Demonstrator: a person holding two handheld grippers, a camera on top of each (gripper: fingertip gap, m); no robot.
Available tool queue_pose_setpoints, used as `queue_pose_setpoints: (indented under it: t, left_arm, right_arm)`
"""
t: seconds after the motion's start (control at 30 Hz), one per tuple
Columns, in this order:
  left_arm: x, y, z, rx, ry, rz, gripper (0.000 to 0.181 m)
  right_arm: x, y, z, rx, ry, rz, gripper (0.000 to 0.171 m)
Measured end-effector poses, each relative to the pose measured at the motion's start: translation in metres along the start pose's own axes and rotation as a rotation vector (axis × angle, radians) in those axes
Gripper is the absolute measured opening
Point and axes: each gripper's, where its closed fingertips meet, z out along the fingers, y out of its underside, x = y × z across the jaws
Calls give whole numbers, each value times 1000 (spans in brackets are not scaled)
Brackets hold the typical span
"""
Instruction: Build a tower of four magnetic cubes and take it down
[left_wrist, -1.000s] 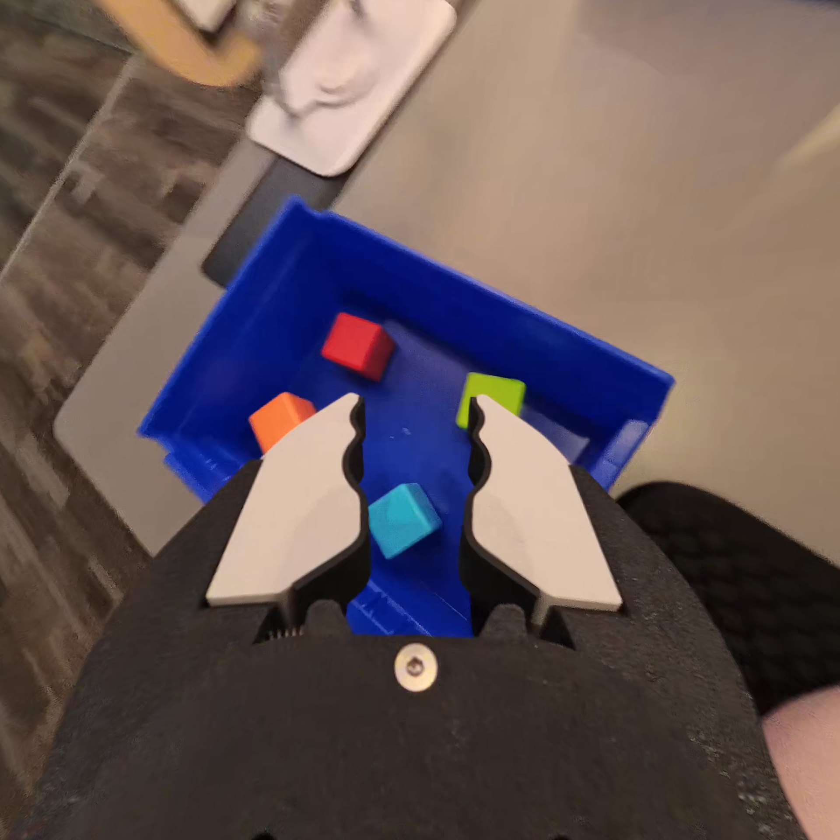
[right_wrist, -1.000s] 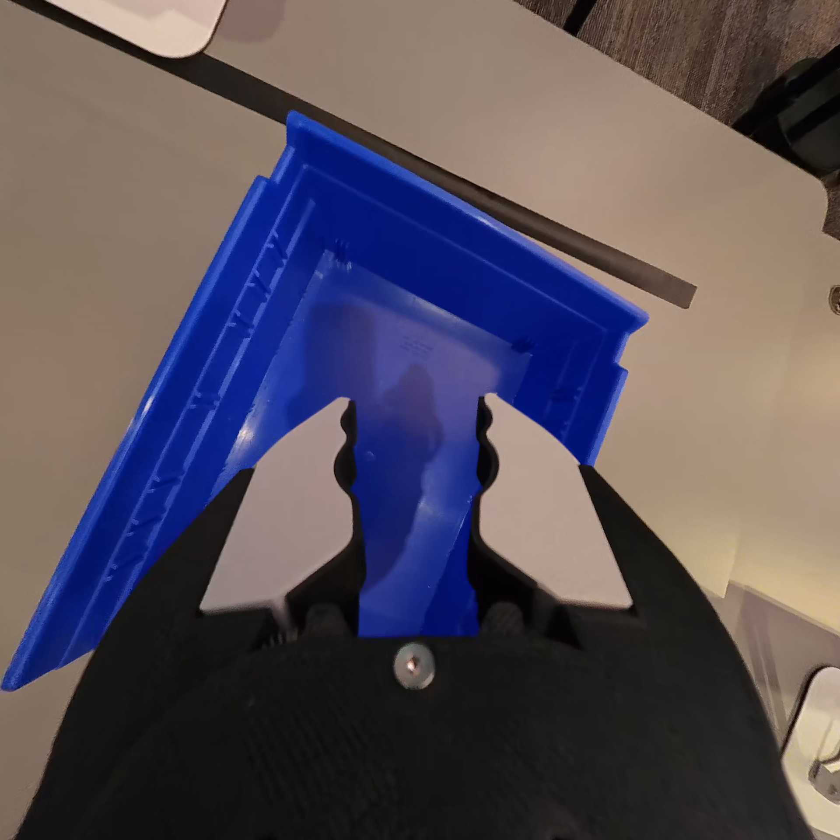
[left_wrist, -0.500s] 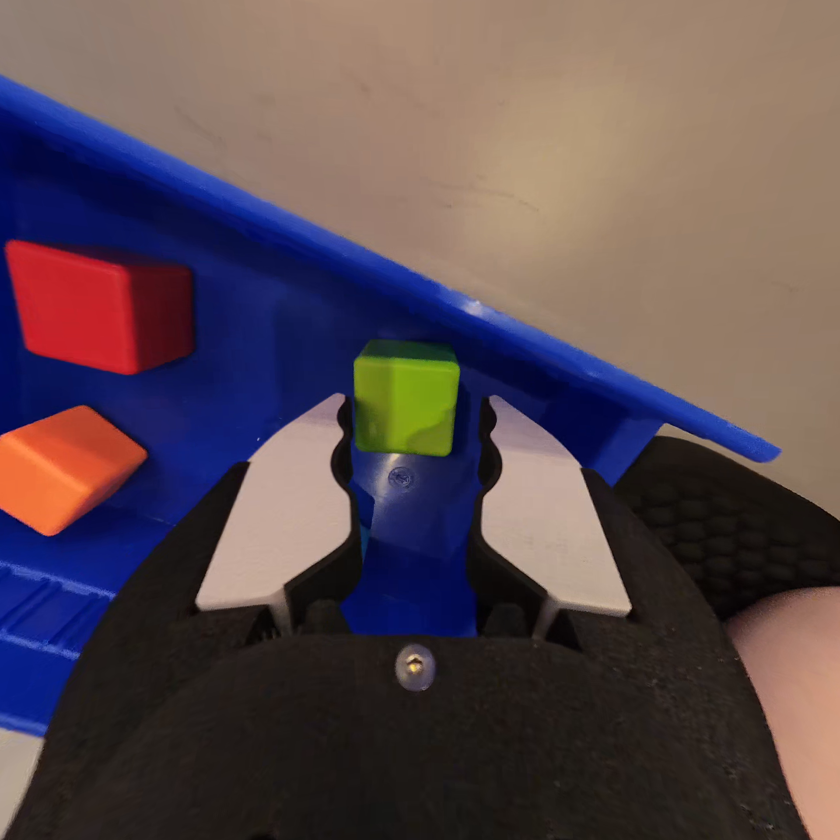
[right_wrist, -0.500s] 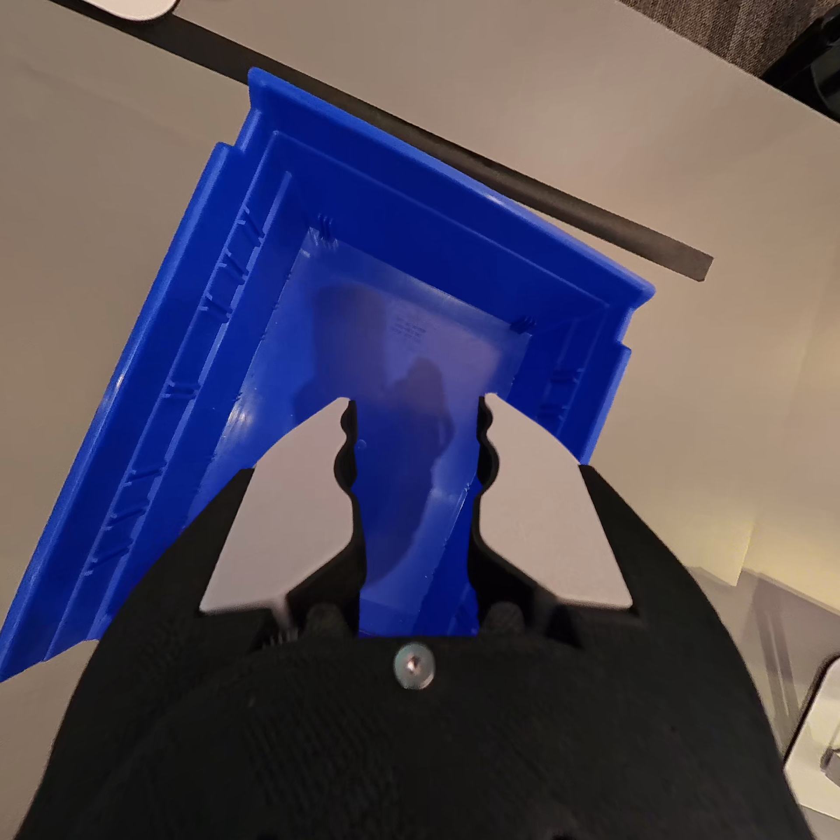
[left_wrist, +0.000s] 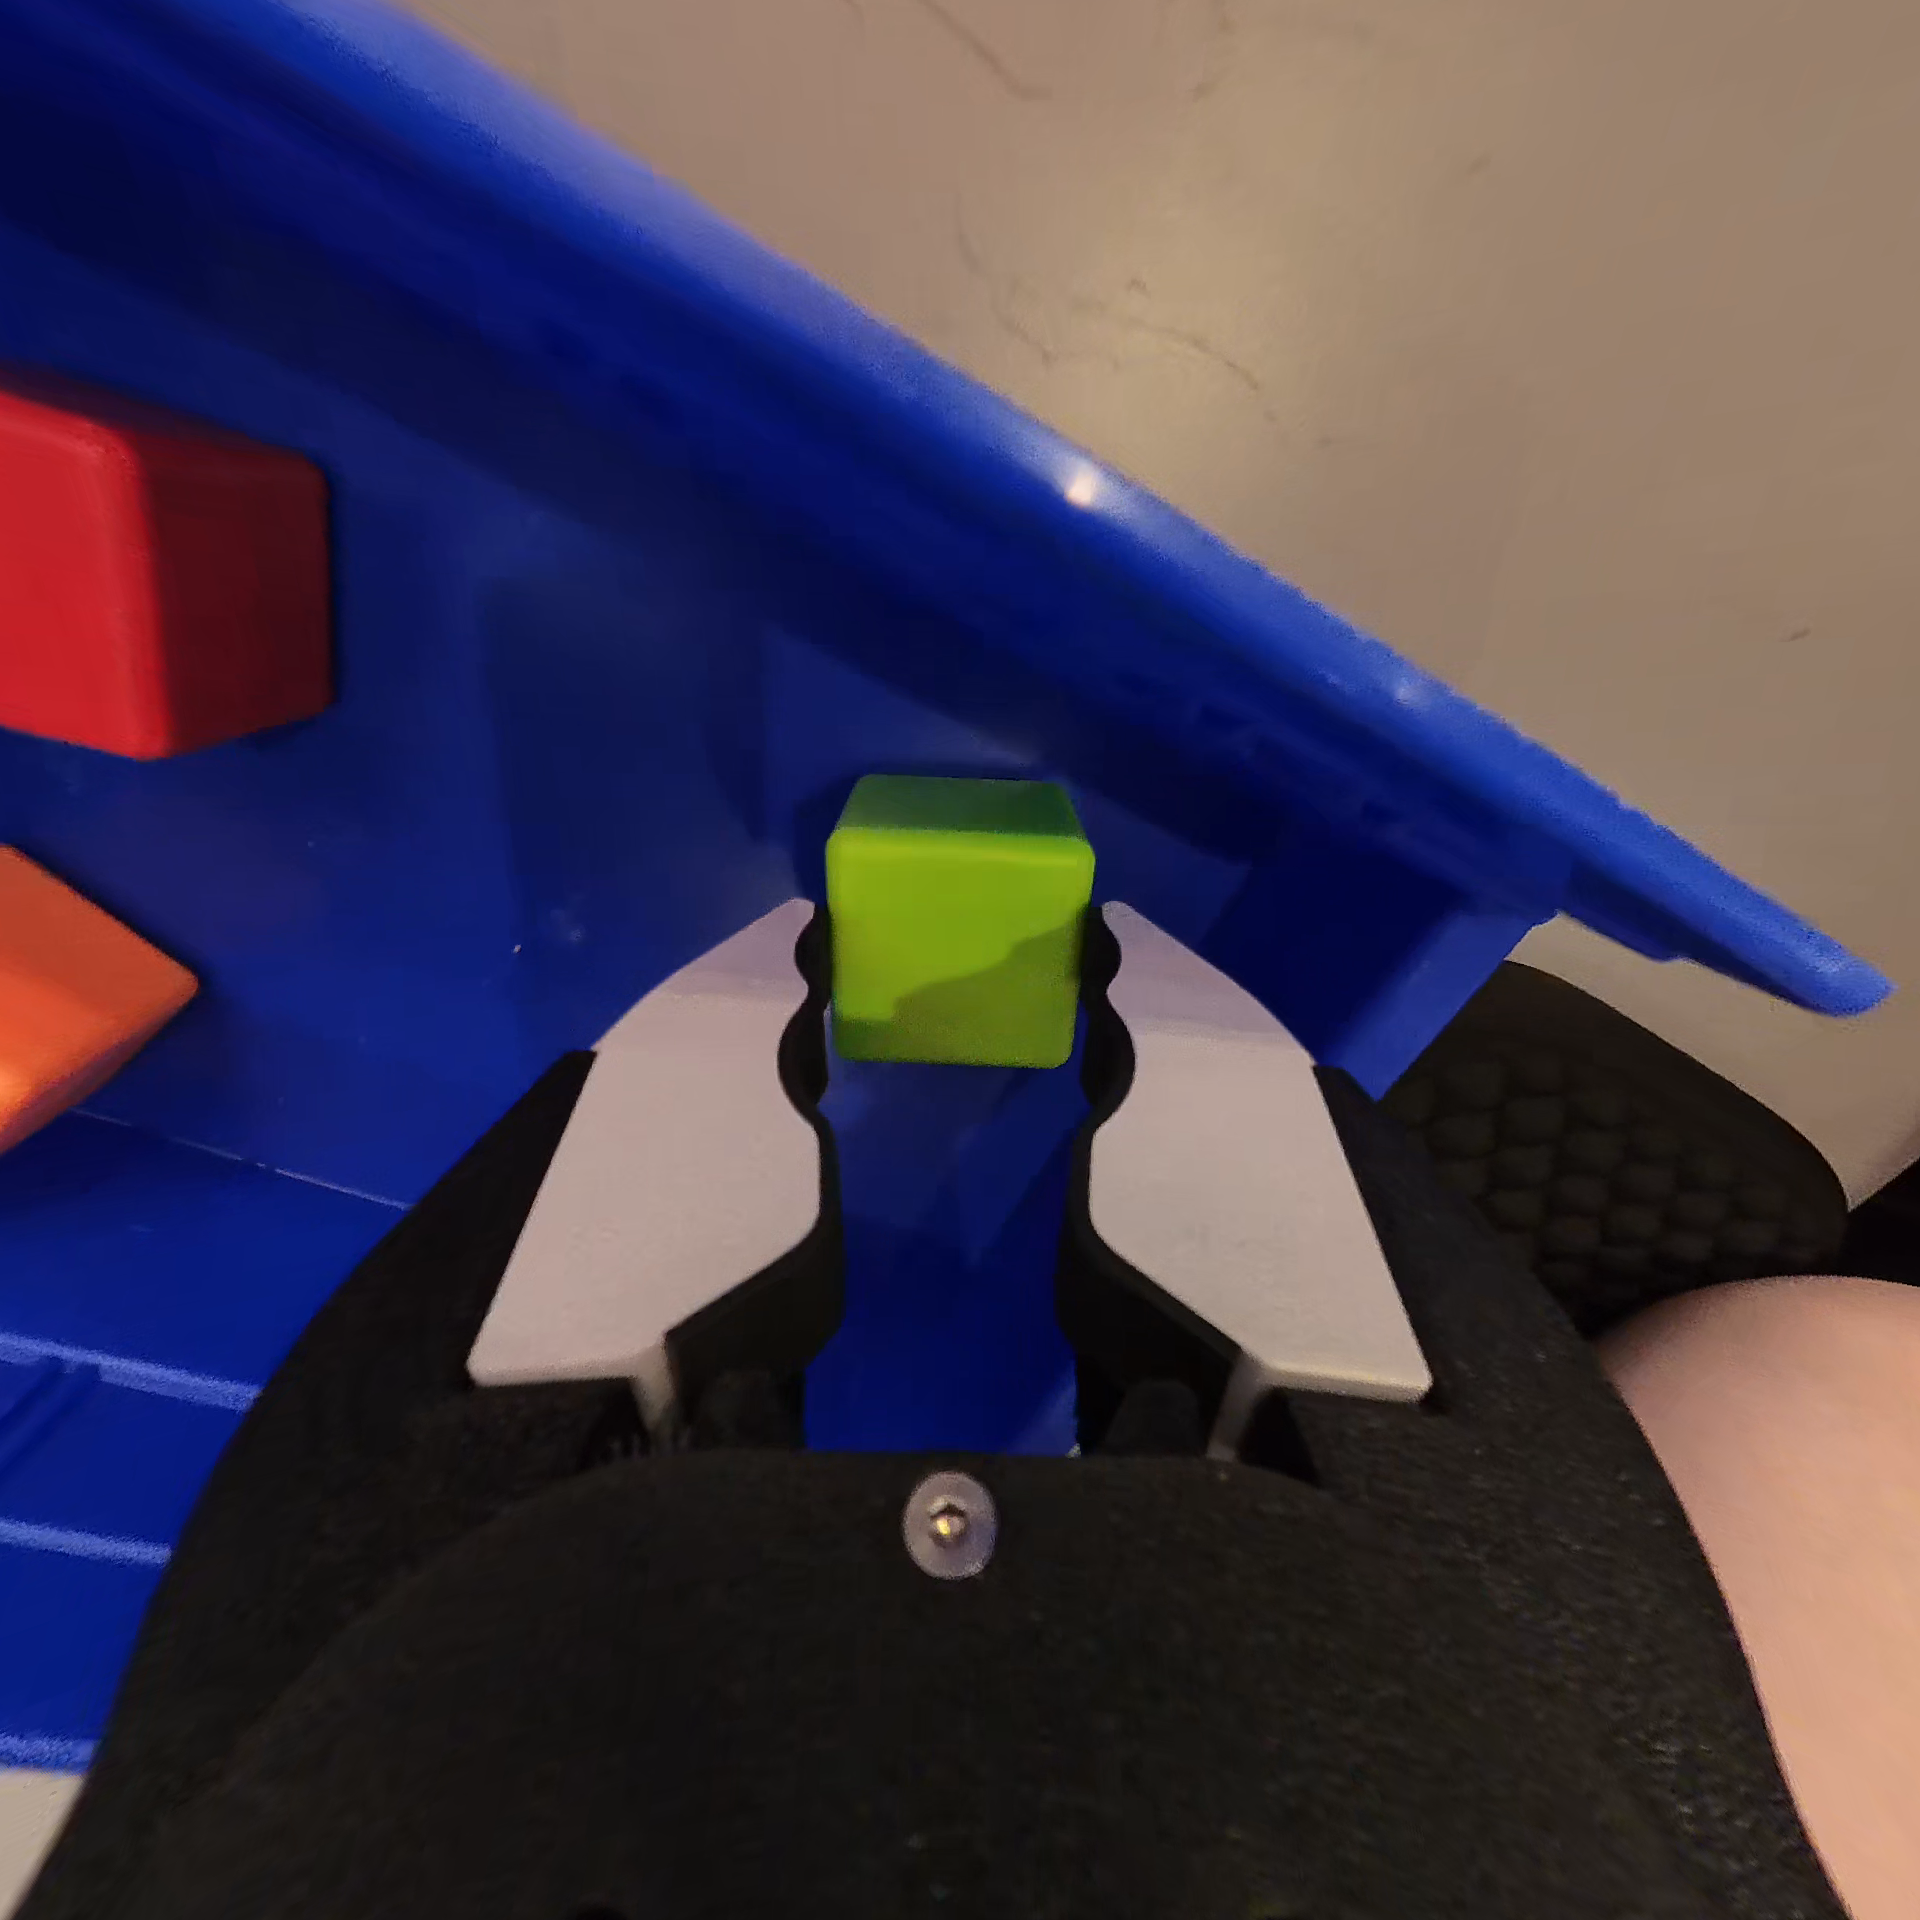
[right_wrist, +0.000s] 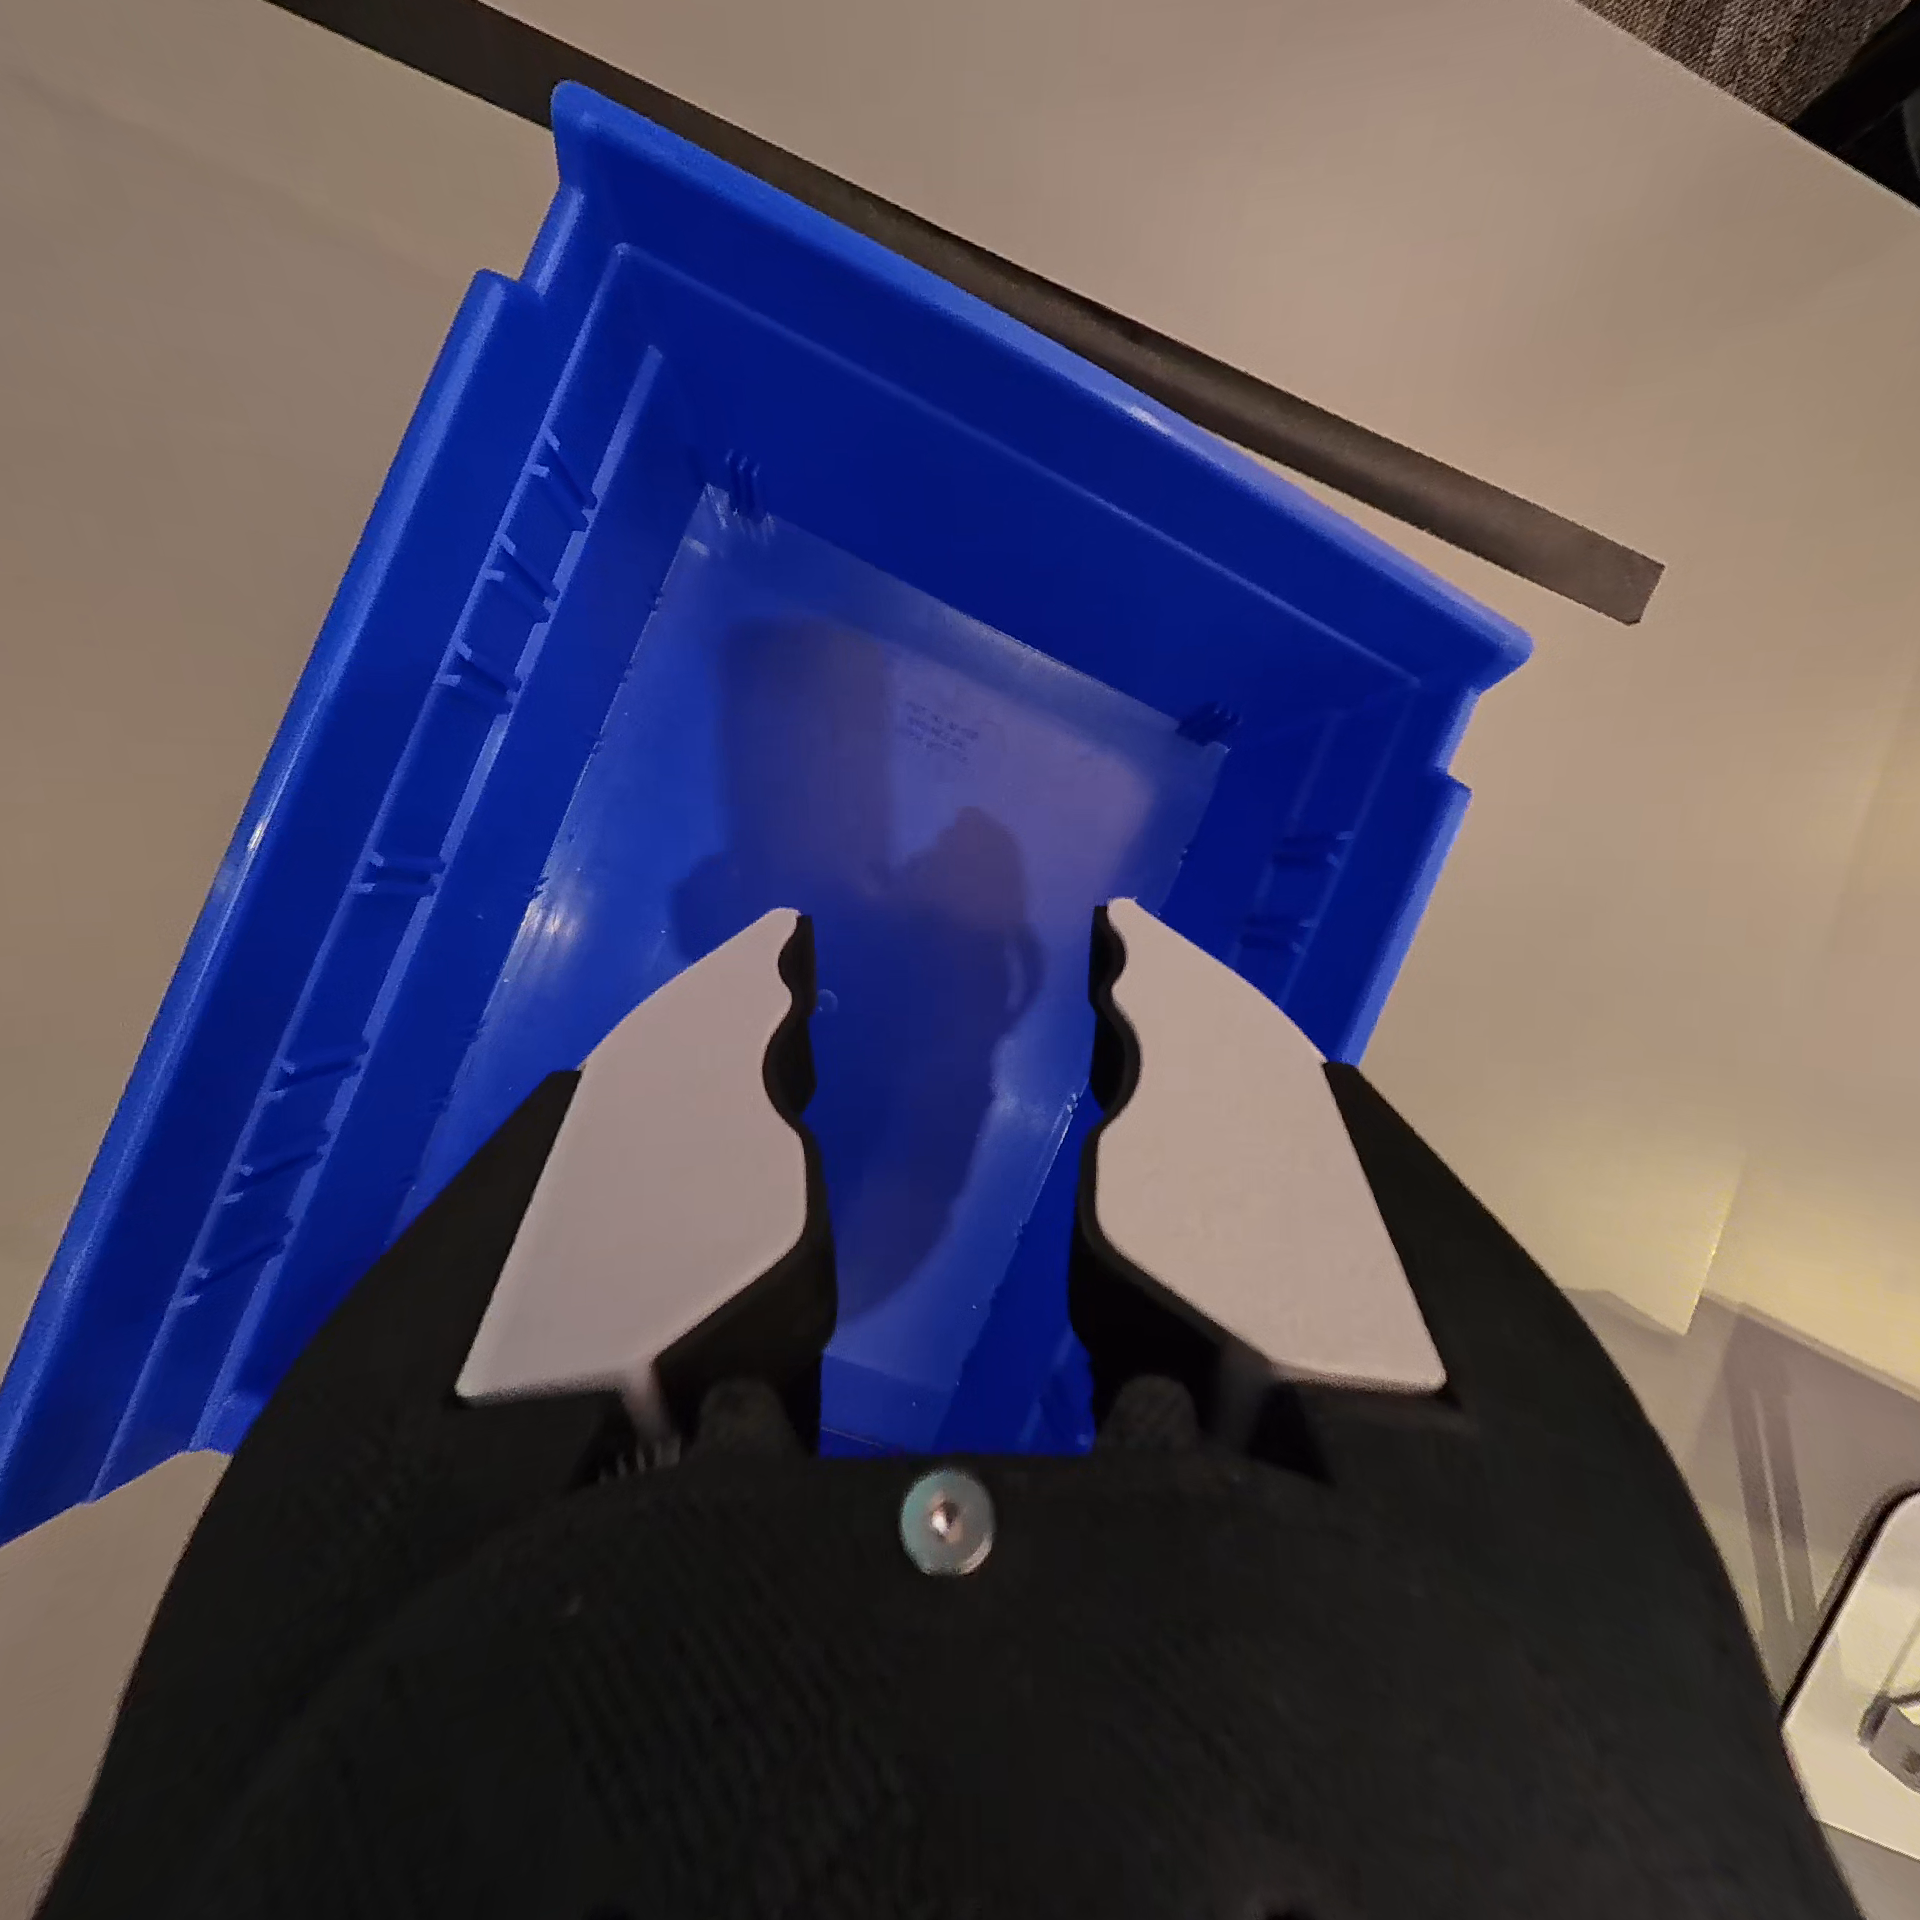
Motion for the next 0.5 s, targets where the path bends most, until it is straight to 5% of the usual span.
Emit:
queue_pose_setpoints:
  t: [0.17,0.3,0.4,0.5]
  left_arm:
    - [-10,3,-31,108,-98,-24,46]
    - [-19,1,-92,275,-349,-19,46]
    - [0,-19,-142,470,-469,40,46]
    - [46,-55,-161,600,-421,203,46]
  right_arm:
    - [0,0,1,-4,1,2,53]
    - [1,2,2,-16,11,-4,53]
    - [0,2,3,-20,14,-6,53]
    - [-1,2,4,-29,13,-11,53]
